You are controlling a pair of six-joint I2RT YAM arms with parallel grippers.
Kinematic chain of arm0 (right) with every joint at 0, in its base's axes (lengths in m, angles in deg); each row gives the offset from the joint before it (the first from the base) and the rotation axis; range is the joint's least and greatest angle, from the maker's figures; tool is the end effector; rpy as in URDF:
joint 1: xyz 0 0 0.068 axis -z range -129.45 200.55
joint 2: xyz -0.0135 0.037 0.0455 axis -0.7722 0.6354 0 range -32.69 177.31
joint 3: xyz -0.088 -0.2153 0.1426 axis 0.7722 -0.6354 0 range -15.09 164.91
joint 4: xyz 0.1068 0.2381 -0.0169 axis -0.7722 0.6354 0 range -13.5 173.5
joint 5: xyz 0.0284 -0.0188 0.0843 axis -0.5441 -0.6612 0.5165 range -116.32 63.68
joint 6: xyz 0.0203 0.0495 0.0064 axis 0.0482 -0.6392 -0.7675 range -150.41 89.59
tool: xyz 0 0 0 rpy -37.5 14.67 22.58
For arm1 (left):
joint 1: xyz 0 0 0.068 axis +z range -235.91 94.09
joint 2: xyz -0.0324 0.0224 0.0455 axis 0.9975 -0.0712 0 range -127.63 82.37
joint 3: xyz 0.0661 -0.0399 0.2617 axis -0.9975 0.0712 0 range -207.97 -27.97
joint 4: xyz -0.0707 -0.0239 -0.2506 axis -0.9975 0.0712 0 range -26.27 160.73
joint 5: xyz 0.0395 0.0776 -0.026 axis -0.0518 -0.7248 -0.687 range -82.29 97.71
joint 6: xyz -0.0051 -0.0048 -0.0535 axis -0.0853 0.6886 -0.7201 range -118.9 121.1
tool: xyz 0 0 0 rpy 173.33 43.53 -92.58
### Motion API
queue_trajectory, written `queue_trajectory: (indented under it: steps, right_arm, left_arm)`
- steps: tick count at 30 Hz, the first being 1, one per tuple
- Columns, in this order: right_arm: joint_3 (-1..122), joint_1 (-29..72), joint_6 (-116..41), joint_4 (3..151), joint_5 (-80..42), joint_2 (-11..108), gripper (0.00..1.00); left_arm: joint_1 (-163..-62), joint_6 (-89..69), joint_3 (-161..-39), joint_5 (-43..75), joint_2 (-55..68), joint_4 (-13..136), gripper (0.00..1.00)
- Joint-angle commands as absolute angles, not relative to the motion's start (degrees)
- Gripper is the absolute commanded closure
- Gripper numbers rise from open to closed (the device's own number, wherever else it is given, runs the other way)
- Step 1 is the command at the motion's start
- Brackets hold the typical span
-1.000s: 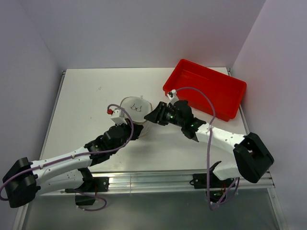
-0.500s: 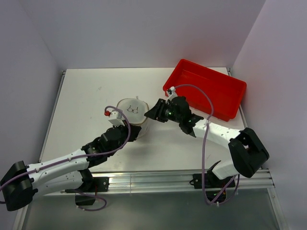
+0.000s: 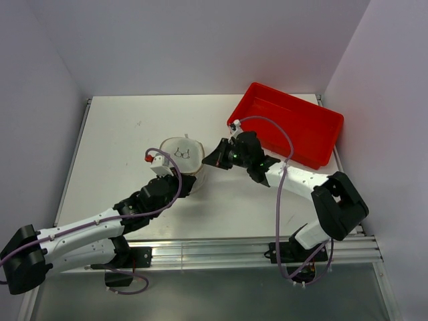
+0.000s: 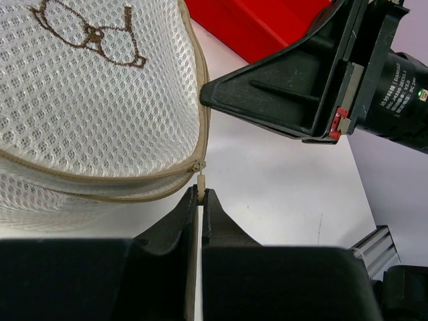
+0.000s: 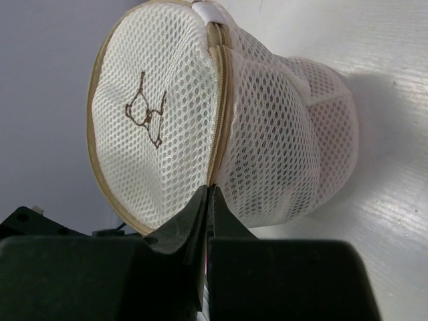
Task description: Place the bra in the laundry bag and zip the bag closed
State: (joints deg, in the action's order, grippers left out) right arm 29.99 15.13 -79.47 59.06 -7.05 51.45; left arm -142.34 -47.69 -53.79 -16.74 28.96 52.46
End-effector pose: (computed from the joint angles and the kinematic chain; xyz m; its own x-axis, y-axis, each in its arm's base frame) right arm 0.2549 0.1957 0.2287 -0.7989 0.3069 -0.5174 -0.2956 0.5488 0.7819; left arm 0.1283 -0.1666 0.2352 -0.5077 -0.4735 -0.7198 0.2381 0.7258 -0.6454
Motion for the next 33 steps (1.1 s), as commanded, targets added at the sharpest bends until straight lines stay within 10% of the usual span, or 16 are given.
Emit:
queue_trajectory:
  steps: [1,25,30,33]
  right_arm:
    - [35.0,18.1,-75.9,59.5,-5.6,53.4,1.00]
    - [70.1,21.7,-59.5,81.0,-9.7,72.5,1.00]
    - [62.2,19.9,-61.1,79.2,-9.5,65.3,0.37]
    - [52.3,18.8,-66.2,73.3,-10.1,57.9,0.26]
  left_arm:
    - [-142.7,-46.9,-53.8,-18.6,30.9,53.7,1.00]
    - [-142.7,-43.8,-55.9,-22.5,36.9,66.8,1.00]
    - [-142.7,-44.9,-60.2,-21.9,32.8,64.9,1.00]
    - [-142.7,-46.2,-61.8,-22.6,30.7,61.5,1.00]
